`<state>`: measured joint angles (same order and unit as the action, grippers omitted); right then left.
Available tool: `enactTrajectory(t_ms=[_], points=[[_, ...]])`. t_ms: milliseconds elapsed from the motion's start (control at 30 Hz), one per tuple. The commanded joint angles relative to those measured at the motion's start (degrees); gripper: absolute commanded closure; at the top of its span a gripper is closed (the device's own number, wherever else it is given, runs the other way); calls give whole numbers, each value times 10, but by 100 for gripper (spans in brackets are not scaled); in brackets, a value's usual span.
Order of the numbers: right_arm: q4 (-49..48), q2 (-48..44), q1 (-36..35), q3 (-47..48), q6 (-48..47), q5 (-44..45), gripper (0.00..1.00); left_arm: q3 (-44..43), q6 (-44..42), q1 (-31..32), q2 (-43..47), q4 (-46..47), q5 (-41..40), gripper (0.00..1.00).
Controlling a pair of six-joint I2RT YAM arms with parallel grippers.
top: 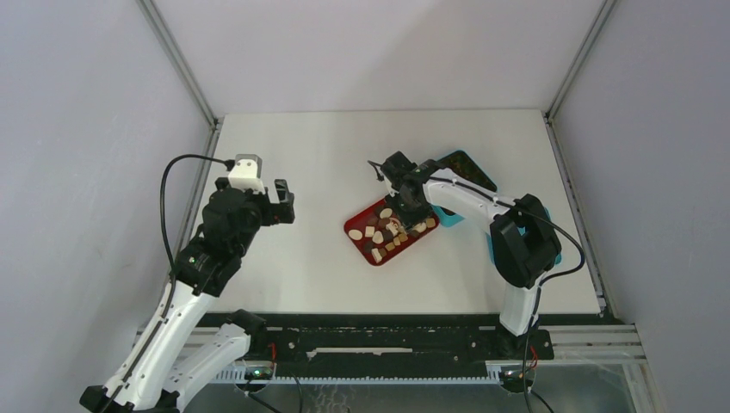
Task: Pack the chocolate
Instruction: Pick up the fake chocolate from the plate, then place the fake chocolate in the packing box.
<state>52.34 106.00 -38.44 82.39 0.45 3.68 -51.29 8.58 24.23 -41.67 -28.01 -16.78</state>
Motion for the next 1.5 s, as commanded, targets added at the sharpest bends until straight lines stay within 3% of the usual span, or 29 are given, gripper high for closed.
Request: enactTrajectory(t_ms=[0,133,500,767,1200,1467], points=[[4,-13,-1,28,0,14,70,15,-1,-5,7,17,9,0],[3,-39,5,34,6,16,79,15,0,-6,8,17,8,0],[8,-84,51,89,16,50,79,16,3,-8,10,17,9,0],[17,-30,107,155,24,75,79,16,3,-9,12,17,9,0],[8,76,141,224,30,66,77,17,2,-11,10,16,7,0],[5,98,146,235,31,60,66,18,3,-11,10,16,10,0]])
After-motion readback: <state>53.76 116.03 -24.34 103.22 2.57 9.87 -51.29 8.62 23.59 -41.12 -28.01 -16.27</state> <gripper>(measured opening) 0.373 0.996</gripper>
